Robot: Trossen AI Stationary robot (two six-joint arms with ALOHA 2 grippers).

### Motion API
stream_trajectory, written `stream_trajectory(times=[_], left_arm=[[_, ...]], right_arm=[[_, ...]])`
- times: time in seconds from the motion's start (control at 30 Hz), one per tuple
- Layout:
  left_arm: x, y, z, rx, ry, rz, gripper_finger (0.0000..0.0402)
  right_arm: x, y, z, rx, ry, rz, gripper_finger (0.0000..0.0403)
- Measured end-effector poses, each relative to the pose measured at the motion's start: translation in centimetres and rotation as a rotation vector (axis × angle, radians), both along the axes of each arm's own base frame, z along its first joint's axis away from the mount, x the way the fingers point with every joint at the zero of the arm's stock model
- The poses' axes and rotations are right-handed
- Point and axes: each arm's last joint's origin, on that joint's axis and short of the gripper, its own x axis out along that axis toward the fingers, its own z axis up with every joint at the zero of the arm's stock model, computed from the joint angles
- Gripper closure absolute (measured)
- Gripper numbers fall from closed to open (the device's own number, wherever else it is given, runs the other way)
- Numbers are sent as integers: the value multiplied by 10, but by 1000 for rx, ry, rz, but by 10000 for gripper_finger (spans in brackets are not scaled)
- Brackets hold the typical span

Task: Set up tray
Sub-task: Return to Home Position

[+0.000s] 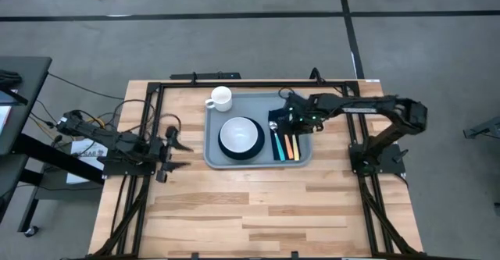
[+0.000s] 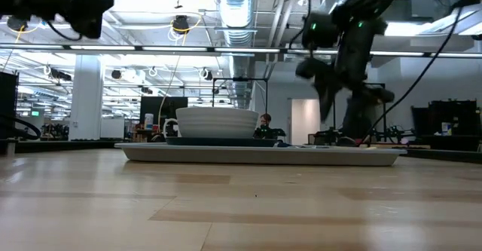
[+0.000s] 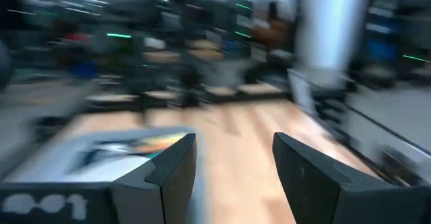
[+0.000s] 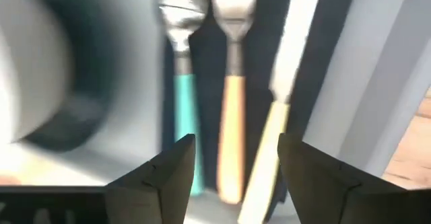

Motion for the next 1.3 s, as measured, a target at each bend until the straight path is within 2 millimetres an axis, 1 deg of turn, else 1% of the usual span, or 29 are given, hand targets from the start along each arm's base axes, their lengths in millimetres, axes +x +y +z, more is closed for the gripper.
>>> stream_trajectory(times=[0.13, 0.17, 0.23, 0.33, 0.37, 0.47, 0.53, 0.6, 0.67, 0.73, 0.83, 0.87, 0.93, 1.0, 1.07, 1.2, 1.3], left_arm=[[-9, 11, 26, -31, -83, 261, 214], [-12, 13, 30, -30, -103, 298, 214], [-18, 16, 32, -27, -132, 299, 214], [-22, 15, 23, -64, -146, 217, 214], [-23, 15, 18, -89, -148, 193, 214], [-21, 15, 0, -163, -138, 196, 214], [-19, 14, -10, -179, -92, 229, 214], [-16, 13, -18, -208, -82, 227, 214], [-14, 13, -26, -214, -73, 224, 214], [-13, 12, -28, -213, -64, 208, 214], [-12, 11, -35, -209, -54, 206, 214], [-11, 11, -38, -210, -46, 206, 214], [-11, 10, -40, -223, -54, 202, 214], [-10, 10, -40, -256, -46, 203, 214], [-11, 11, -40, -292, -55, 220, 214], [-11, 11, -40, -294, -53, 201, 214], [-11, 10, -40, -287, -50, 177, 214]], right_arm=[[-5, 15, 29, -43, -133, 42, 193], [-6, 21, 35, -50, -161, 62, 193], [-8, 33, 46, -64, -211, 110, 193], [-11, 48, 58, -84, -273, 162, 196], [-10, 54, 62, -132, -295, 190, 196], [-6, 75, 76, -376, -404, 355, 197], [-3, 89, 93, -524, -535, 460, 197], [-4, 101, 113, -646, -699, 570, 197], [-15, 106, 132, -733, -818, 649, 197], [-29, 109, 150, -801, -920, 698, 197], [-57, 110, 162, -885, -1008, 752, 197], [-67, 110, 161, -909, -1034, 766, 197], [-84, 110, 154, -951, -1075, 779, 197], [-99, 109, 138, -974, -1108, 777, 197], [-110, 108, 114, -981, -1131, 771, 197], [-127, 107, 57, -954, -1207, 758, 197], [-136, 106, 23, -922, -1298, 714, 198]])
